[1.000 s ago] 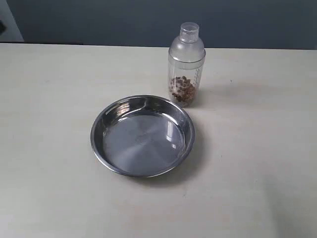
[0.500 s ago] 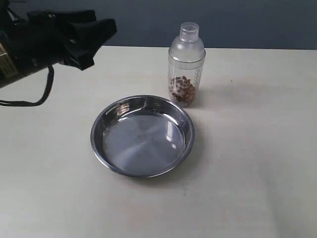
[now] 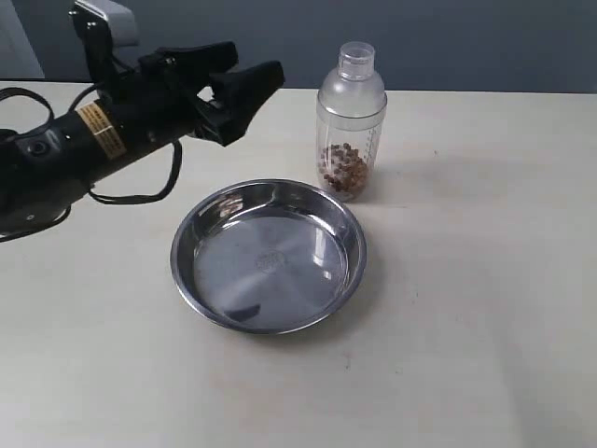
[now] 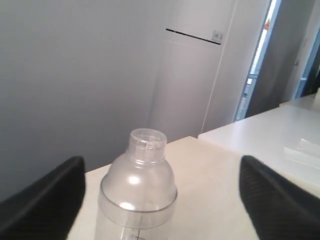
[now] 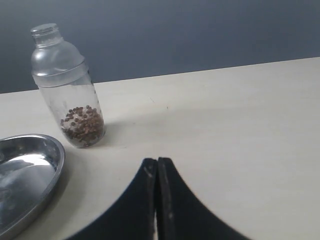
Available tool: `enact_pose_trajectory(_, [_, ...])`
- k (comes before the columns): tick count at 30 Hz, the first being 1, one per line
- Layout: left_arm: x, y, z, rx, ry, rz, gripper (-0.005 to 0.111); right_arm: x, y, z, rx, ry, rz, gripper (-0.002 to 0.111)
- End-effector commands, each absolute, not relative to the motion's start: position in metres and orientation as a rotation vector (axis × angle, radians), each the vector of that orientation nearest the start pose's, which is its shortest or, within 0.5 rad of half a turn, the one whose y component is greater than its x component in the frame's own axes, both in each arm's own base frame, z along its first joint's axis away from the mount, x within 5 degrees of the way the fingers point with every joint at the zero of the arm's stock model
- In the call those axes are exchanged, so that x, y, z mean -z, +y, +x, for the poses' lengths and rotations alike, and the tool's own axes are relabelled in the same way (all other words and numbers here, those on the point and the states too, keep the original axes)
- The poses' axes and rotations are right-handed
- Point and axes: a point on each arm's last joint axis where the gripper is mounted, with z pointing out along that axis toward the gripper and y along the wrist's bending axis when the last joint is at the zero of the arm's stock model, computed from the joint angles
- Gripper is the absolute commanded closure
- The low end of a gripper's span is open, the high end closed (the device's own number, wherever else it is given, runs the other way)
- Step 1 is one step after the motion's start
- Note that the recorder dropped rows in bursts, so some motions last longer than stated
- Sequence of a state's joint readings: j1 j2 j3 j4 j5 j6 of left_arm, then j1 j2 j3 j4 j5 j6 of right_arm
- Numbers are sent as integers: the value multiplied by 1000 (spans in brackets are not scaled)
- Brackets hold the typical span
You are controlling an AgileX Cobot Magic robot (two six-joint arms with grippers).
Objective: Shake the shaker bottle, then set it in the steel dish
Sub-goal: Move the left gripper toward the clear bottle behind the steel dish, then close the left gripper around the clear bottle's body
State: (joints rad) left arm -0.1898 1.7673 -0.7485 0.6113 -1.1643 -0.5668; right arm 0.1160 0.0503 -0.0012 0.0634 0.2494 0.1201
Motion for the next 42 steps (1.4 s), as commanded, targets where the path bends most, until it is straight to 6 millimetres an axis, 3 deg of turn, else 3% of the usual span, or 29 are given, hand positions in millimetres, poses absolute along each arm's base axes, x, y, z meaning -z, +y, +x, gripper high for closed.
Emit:
enact_pose_trajectory(1, [-204, -123, 337, 828, 1394, 482, 1, -189, 8, 59, -225, 1778, 41, 109])
enact_pose_trajectory(7, [-193, -136, 361, 848, 1370, 618, 1, -189, 8, 59, -225, 1778, 41, 109])
enact_pose_trajectory(12, [-185, -147, 375, 906, 1379, 606, 1, -189, 8, 59, -225, 1778, 41, 109])
enact_pose_trajectory(26, [-200, -185, 424, 923, 1303, 623, 1, -189, 8, 59, -227, 1778, 43, 109])
enact_pose_trajectory(42, [-142, -196, 453, 999, 1404, 620, 1, -189, 8, 59, -226, 1780, 42, 109])
